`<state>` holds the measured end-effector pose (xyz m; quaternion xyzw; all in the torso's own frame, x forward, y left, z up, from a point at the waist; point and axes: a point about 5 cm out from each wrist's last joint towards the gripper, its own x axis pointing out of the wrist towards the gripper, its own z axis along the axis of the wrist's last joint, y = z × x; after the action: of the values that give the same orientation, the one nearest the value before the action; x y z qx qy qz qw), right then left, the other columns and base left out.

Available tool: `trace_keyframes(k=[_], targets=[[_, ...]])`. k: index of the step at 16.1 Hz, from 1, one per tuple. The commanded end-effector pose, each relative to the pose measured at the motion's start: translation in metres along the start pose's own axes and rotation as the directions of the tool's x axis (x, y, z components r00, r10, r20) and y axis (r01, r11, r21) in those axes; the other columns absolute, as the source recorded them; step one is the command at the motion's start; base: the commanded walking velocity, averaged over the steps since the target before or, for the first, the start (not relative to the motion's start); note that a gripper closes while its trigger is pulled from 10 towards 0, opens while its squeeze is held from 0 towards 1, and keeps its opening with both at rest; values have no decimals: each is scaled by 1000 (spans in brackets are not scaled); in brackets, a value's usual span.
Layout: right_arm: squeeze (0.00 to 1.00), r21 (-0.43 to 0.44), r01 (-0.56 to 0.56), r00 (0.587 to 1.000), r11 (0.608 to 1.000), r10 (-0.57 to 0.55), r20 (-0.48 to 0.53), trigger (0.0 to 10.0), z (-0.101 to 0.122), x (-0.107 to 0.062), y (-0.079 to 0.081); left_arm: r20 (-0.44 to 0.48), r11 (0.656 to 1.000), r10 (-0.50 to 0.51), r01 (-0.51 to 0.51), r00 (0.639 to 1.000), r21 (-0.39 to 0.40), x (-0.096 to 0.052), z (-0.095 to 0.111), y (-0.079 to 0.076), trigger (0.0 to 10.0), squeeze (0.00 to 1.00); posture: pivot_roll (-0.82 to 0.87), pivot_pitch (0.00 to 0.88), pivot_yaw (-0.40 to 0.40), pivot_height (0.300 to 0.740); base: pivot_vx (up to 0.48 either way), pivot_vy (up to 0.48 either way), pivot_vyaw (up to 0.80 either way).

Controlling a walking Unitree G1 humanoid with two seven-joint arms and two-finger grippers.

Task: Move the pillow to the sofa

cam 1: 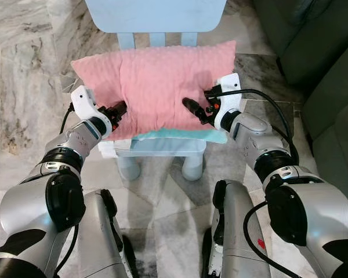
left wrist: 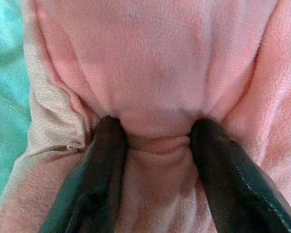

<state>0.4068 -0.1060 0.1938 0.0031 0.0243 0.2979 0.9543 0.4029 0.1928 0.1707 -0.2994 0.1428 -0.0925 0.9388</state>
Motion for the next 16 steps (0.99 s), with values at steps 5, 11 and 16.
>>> trace_keyframes(k=[5,11,16], targets=[[0,32,-26,999,999,27,-44,0,-16,-2,4,-47,1000,0,2,999,30,0,-12,2,0,0,-122,362,-19,473,0,0,0],[0,31,-29,998,999,31,-51,0,-20,-4,4,31,987,107,-110,994,114,-5,-4,18,0,0,-124,369,-23,473,0,0,0],[0,34,-23,999,999,25,-43,0,-21,-5,3,65,979,133,-141,989,147,-6,-2,20,0,0,-124,375,-22,473,0,0,0]])
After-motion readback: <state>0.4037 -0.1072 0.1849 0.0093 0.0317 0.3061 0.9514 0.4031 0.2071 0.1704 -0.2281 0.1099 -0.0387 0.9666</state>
